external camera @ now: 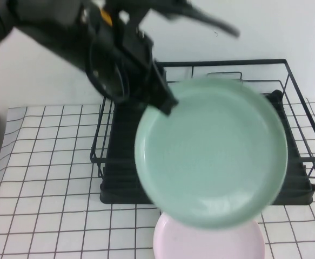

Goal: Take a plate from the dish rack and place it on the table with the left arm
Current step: Place the plate from the table

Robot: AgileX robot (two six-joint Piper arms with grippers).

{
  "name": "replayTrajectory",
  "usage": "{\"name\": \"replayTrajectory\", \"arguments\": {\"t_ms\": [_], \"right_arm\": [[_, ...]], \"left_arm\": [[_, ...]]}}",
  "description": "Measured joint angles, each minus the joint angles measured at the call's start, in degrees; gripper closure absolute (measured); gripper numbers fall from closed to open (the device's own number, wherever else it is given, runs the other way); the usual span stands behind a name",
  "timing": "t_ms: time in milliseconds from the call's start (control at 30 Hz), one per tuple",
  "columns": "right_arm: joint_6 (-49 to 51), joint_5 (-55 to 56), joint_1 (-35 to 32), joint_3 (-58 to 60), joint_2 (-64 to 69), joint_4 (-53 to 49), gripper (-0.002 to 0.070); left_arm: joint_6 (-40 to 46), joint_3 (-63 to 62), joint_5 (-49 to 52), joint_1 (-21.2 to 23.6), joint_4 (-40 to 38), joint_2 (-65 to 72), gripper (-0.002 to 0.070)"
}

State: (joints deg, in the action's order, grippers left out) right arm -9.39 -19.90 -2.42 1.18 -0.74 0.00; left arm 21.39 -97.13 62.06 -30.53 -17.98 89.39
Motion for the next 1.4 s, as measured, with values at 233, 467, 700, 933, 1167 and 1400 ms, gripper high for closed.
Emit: {"name": "replayTrajectory", "arguments": {"t_ms": [233, 467, 700, 933, 1167, 1400], "right_arm": [[0.00, 0.00, 0.00, 0.00, 0.00, 0.00, 0.0679], [0.00, 0.00, 0.00, 0.00, 0.00, 0.00, 0.0679], [0.00, 0.00, 0.00, 0.00, 0.00, 0.00, 0.0679], [0.00, 0.00, 0.00, 0.00, 0.00, 0.00, 0.0679], [0.00, 0.00, 0.00, 0.00, 0.00, 0.00, 0.0679], [0.00, 0.00, 0.00, 0.00, 0.00, 0.00, 0.0679]], "left_arm": [[-0.23, 16.83, -7.41, -3.48, -2.23, -1.14, 0.0671], [-1.83, 28.90, -19.40, -4.92, -4.43, -1.14, 0.0671], [-4.51, 33.03, -25.89, -5.03, -3.87, -1.14, 0.0671], [-4.51, 33.19, -27.03, -5.03, -3.97, 2.61, 0.0671], [-4.38, 33.19, -27.54, -5.03, -1.90, 4.32, 0.0569], [-4.38, 33.28, -27.44, -5.03, -2.60, 2.59, 0.0344]]}}
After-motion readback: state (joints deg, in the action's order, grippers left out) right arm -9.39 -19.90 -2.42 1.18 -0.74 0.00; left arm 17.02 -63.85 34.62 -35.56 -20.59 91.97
